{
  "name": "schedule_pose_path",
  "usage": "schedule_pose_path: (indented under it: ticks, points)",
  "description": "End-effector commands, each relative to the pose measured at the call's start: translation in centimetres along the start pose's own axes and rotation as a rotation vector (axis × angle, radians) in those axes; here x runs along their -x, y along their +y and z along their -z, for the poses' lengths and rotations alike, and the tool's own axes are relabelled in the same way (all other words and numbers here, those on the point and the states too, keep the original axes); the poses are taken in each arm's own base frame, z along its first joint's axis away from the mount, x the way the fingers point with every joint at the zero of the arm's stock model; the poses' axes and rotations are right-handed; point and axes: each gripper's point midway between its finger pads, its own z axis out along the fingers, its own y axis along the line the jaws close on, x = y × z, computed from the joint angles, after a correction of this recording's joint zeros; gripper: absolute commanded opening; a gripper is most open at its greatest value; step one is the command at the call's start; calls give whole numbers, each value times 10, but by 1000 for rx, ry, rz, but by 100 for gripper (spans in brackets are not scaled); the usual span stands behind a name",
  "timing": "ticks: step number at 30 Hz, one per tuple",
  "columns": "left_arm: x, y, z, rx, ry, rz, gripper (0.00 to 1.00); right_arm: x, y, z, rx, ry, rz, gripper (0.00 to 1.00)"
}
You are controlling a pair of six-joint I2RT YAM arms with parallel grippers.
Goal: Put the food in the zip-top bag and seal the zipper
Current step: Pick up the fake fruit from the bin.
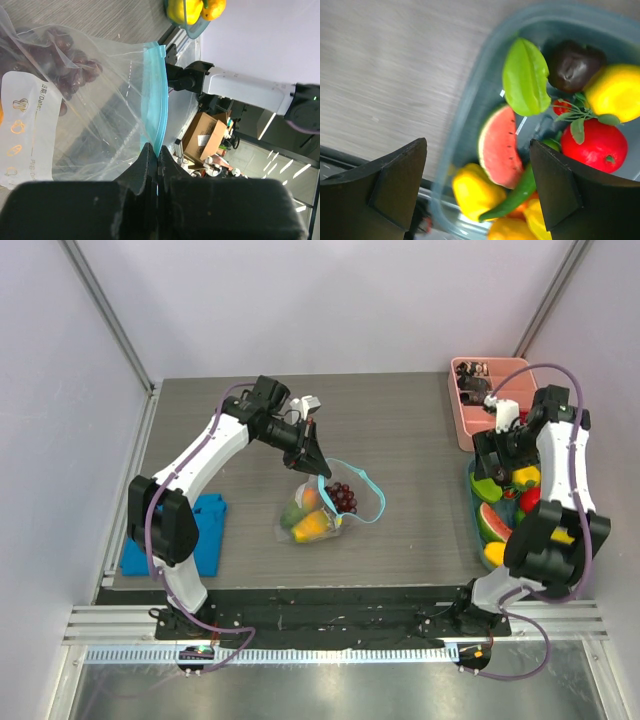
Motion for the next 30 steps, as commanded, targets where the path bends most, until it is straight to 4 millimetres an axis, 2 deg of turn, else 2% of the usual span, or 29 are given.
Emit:
schedule_pose_path:
  ticks: [1,3,5,10,13,22,26,30]
  points:
    - [0,-15,8,-50,-12,-49,0,-29,-32,-28,-15,167,149,87]
    - [-1,-13,6,-43,-14,-51,0,-30,-42,-45,-29,177,151,87]
    - [-2,-12,7,-43,-13,-48,0,-22,-56,-58,-54,166,157,87]
    - [-4,-8,6,-34,-8,-48,0,-12,-77,-80,-92,165,176,86]
    - [-4,-7,5,-35,3,-41,0,-18,-83,-95,-91,195,195,86]
    - [-4,-4,3,-25,8,-33,0,-37,-74,-129,-88,259,240,83]
    - [-5,-3,4,-22,9,-35,0,-46,-72,-138,-85,276,232,82]
    - [-5,-2,4,-19,9,-34,0,-48,-72,-138,-94,271,232,70]
